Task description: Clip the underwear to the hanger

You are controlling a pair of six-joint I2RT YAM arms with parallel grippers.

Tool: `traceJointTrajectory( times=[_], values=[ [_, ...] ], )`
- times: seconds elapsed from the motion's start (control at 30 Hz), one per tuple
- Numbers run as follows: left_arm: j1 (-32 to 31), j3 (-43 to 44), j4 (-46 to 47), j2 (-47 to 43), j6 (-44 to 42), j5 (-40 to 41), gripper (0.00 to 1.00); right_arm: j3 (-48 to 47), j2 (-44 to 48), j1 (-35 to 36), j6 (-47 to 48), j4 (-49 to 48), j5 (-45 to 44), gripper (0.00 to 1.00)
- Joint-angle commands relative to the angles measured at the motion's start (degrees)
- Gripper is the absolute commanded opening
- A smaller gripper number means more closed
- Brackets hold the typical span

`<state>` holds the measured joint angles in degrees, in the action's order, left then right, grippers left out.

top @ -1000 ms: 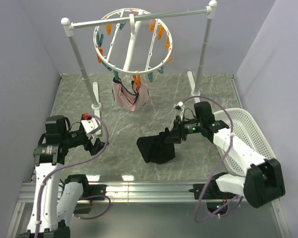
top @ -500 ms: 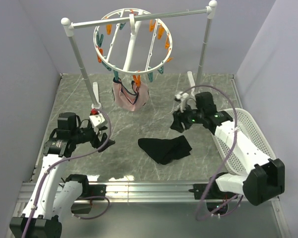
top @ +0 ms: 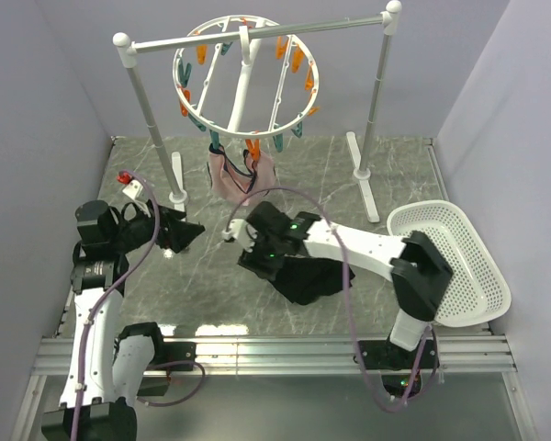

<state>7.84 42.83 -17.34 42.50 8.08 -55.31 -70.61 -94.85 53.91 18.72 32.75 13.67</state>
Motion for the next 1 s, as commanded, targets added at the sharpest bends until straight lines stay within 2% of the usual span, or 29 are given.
traceJointTrajectory(
  times=[0.0, 0.17, 0.27, 0.4, 0.6, 0.67, 0.7, 0.73, 0.8, 0.83, 0.97],
  values=[
    [1.4, 1.0, 4.3, -1.4, 7.0, -2.8, 0.88, -10.2, -6.4, 2.5, 0.4, 2.6, -8.7, 0.67],
    [1.6, 1.3, 2.0, -2.9, 4.7, -2.0, 0.88, -20.7, -17.3, 3.5, 1.1, 7.1, -9.5, 0.70],
    [1.6, 2.6, -2.0, -3.6, 1.2, 0.6, 0.88, -25.1, -22.8, 3.5, 1.8, 13.2, -9.2, 0.69],
    [1.5, 3.1, -3.3, -4.5, -0.5, 2.2, 0.88, -26.0, -24.9, 3.4, 2.8, 18.9, -7.6, 0.69],
    [1.6, 2.8, -1.2, -3.7, 1.2, 2.3, 0.88, -25.1, -25.7, 3.2, 4.0, 21.9, -10.7, 0.68],
    [1.6, 3.3, -1.4, -3.3, 1.0, 2.0, 0.88, -25.3, -25.4, 3.0, 4.4, 22.7, -10.0, 0.58],
    [1.5, 3.4, -1.4, -3.0, 0.9, 2.0, 0.88, -25.5, -25.1, 3.0, 4.7, 23.4, -9.5, 0.50],
    [1.6, 3.5, -1.5, -3.0, 0.8, 1.9, 0.88, -25.7, -24.3, 2.9, 4.7, 23.5, -8.9, 0.31],
    [1.5, 3.7, -1.4, -3.1, 0.7, 2.0, 0.87, -26.3, -22.6, 2.5, 4.4, 23.3, -7.4, 0.06],
    [1.6, 3.7, -1.4, -3.4, 0.8, 2.0, 0.87, -26.6, -20.2, 2.3, 4.0, 23.1, -6.9, 0.00],
    [1.5, 2.0, 1.0, -4.8, 3.5, 0.8, 0.88, -27.0, -10.1, 1.1, 3.5, 21.0, -1.6, 0.00]
  ],
)
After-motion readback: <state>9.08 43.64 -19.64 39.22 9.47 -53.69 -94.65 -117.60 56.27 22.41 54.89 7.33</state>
